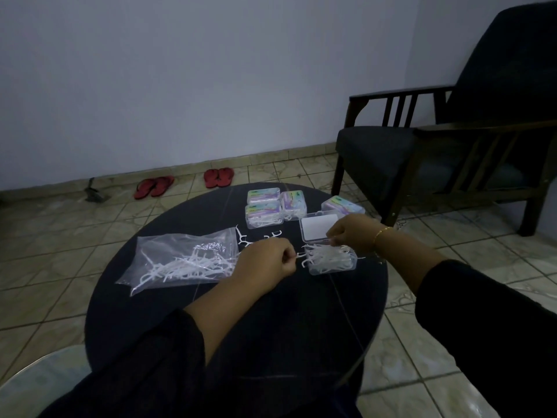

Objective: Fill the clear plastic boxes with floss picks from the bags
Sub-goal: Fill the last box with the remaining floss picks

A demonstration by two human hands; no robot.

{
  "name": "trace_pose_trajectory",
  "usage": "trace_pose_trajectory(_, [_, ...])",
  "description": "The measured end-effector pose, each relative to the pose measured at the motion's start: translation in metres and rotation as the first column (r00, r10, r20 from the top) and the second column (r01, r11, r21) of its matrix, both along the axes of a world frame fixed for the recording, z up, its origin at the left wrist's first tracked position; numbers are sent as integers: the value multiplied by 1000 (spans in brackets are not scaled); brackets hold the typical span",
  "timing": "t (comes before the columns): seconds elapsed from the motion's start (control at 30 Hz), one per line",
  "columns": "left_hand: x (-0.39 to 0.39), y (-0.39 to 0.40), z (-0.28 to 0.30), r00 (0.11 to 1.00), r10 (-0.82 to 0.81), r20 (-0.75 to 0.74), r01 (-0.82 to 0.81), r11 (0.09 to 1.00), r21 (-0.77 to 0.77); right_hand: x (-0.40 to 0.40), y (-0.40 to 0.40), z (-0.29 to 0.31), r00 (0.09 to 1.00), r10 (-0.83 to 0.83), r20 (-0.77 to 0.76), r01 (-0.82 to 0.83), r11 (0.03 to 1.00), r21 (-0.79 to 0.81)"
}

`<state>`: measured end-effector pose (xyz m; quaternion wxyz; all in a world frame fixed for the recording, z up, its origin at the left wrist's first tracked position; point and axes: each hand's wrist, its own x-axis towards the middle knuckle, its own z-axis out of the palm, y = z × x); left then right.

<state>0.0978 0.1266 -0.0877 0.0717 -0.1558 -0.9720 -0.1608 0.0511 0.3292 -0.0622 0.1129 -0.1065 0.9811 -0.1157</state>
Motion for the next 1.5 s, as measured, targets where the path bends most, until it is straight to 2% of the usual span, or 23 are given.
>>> trace_pose_trajectory(0.17, [-11,30,0,997,-64,-53,62,997,-34,10,14,0,998,-49,-30,49,999,-19])
trace_pose_trajectory(0.33, [-16,44,-4,994,-89,-68,86,995,-56,15,22,-10,996,-87,-25,83,990,-111])
trace_pose_trajectory(0.63, [-4,23,-15,999,-47,-3,47,999,2,23,25,-15,993,-117,34,119,991,-67])
trace_pose_trajectory(0.9, [-3,23,-25,991,-75,113,72,997,36,22,20,-18,994,-110,-9,110,994,-18])
trace_pose_trajectory(1.23, [-20,35,-20,994,-86,62,81,993,80,21,17,-15,993,-111,-31,107,989,-97])
trace_pose_trajectory(1.37, [-21,41,-25,990,-121,66,118,992,37,21,17,-11,997,-81,-2,80,988,-128])
trace_pose_trajectory(1.5, [-22,39,-30,994,-89,60,88,996,8,19,17,-7,999,-35,25,38,987,-156])
